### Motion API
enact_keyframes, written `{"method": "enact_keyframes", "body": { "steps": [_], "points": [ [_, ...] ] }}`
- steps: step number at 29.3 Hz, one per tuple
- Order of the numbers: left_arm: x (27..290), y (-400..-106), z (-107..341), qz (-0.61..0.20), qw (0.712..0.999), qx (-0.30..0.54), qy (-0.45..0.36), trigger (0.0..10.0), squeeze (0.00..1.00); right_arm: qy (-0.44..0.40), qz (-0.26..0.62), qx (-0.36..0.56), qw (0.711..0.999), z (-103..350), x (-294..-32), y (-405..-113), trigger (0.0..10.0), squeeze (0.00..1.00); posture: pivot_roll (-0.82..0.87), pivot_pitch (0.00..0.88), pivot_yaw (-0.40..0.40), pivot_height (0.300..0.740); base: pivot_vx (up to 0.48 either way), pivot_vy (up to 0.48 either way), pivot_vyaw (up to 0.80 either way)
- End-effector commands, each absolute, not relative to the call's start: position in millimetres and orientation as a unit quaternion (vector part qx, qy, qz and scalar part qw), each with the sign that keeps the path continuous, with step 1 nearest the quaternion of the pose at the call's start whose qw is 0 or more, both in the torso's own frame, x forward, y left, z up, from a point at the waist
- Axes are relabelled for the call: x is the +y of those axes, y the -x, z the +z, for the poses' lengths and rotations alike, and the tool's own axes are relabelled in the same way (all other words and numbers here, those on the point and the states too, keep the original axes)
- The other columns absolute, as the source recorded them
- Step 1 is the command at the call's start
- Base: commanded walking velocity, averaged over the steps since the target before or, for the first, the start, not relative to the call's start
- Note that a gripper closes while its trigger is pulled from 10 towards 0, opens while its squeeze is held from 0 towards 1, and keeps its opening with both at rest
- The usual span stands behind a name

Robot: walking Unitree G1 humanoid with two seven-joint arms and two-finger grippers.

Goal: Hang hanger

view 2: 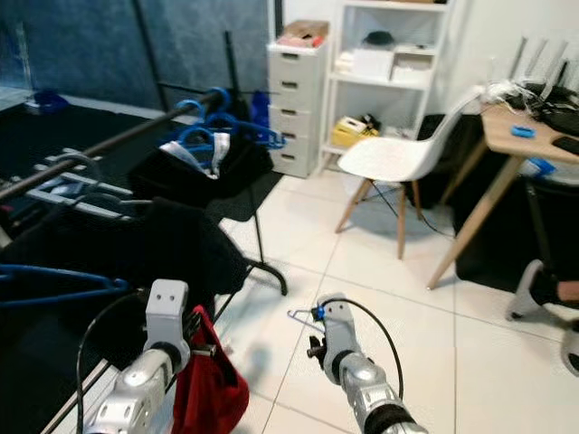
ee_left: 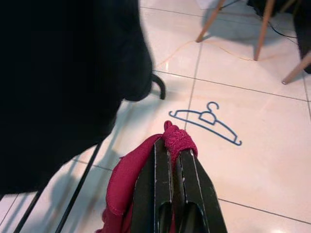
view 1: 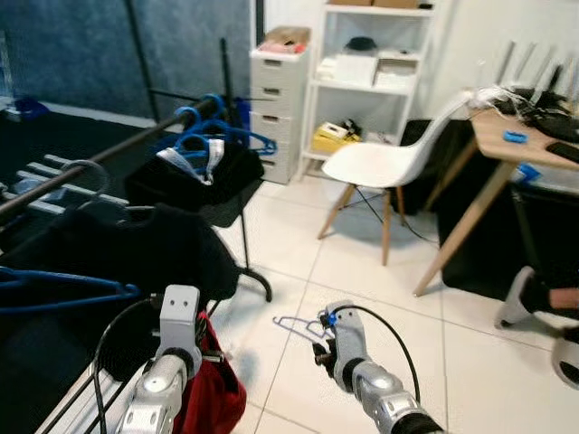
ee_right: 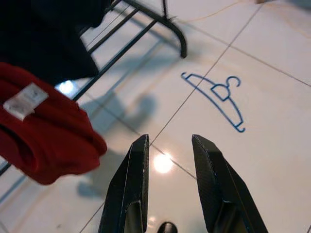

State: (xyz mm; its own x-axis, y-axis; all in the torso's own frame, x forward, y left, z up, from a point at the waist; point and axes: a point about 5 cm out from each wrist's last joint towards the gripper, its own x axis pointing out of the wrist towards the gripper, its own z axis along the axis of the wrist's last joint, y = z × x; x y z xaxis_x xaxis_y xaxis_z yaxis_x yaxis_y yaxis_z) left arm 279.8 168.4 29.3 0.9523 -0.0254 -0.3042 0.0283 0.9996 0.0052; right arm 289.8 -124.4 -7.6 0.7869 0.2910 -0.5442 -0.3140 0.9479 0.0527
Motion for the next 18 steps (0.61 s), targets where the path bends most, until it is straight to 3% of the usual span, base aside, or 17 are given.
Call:
{"method": "enact_keyframes", "body": {
  "steps": [1, 18],
  "points": [
    [173, -278, 29, -0.005, 0.988, 0.154, -0.008, 10.0, 0.0, 0.023, 0.159, 0.287, 0.944, -10, -124, -288, 10.0, 0.0, 0.13, 0.011, 0.016, 0.74, 0.0, 0.0, -0.8],
    [169, -283, 24, -0.013, 0.985, 0.172, -0.012, 10.0, 0.0, 0.031, 0.142, 0.289, 0.946, -17, -135, -281, 10.0, 0.0, 0.12, 0.015, 0.024, 0.74, 0.0, 0.0, -0.8]
  ]
}}
